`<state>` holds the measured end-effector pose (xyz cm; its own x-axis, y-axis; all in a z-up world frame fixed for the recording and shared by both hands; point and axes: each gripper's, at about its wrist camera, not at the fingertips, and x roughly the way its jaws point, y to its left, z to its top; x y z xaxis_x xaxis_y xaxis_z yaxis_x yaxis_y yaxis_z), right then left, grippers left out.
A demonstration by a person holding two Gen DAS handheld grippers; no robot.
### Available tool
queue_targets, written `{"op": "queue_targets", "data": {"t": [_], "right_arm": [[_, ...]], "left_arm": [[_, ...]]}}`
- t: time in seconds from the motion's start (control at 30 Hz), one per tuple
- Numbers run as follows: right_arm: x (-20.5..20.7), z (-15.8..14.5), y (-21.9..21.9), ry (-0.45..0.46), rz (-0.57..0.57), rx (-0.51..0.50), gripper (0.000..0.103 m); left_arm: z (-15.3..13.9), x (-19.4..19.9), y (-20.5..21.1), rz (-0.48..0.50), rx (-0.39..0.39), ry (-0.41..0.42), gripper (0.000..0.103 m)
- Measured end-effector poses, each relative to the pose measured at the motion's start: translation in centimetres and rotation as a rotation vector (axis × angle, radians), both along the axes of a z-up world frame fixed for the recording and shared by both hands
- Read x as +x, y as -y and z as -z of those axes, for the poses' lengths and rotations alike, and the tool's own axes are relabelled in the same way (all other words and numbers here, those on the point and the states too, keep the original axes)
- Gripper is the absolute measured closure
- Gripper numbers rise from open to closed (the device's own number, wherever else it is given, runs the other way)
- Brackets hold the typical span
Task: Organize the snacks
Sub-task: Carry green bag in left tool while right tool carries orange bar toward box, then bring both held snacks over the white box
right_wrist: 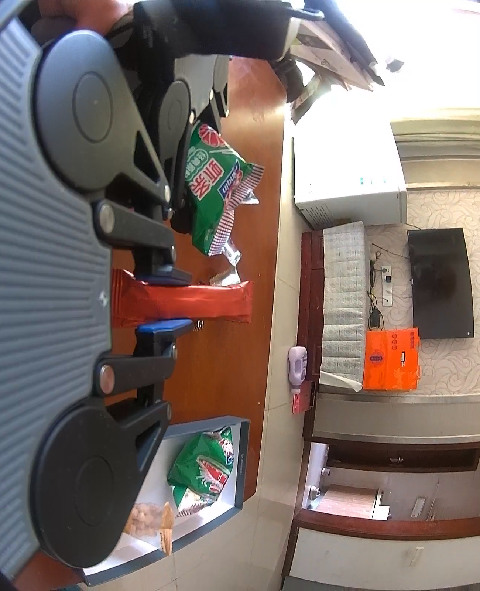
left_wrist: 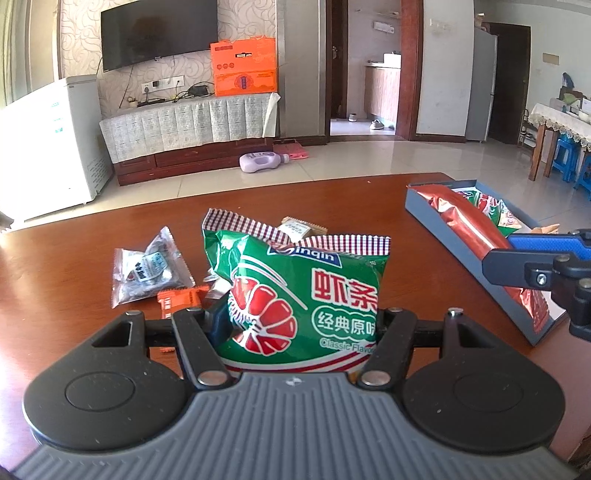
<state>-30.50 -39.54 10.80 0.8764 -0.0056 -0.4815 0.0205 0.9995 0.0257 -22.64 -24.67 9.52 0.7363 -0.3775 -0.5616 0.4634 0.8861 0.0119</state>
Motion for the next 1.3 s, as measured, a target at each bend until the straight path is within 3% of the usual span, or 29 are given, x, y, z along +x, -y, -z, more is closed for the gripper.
{"op": "queue_targets", "data": {"t": [1.3], "right_arm": [[-2.9, -0.5, 4.6, 0.043, 0.1, 0.008, 0.08]], "left_arm": [[-1.3, 0.5, 7.5, 0.105, -0.041, 0.025, 0.033]]}}
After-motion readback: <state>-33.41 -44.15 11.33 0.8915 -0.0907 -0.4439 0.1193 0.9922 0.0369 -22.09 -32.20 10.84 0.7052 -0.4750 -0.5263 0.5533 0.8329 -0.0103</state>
